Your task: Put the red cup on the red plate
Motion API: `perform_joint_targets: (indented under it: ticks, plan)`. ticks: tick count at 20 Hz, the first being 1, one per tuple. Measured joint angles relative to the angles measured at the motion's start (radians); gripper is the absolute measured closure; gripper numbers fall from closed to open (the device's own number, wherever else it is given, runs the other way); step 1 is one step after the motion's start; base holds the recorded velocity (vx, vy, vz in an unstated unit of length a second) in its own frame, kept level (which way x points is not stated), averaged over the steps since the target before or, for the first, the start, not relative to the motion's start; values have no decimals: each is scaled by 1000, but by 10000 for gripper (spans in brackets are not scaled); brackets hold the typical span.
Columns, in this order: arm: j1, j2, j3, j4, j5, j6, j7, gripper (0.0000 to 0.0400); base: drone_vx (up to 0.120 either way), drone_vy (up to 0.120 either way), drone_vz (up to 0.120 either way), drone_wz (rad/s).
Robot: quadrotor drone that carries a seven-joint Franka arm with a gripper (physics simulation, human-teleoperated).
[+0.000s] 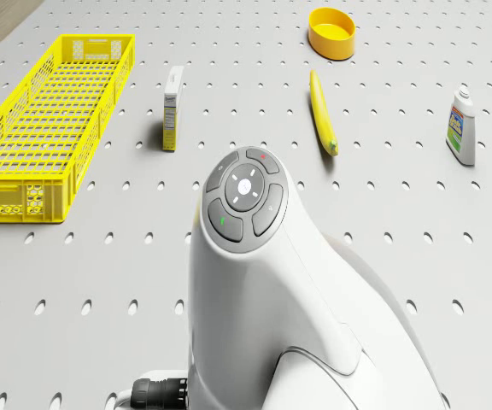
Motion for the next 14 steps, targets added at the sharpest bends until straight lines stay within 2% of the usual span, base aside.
perform_joint_targets:
  ticks: [14]
  plan:
    - [-7,-33,6,1,14,30,6,300,0,-120,0,0]
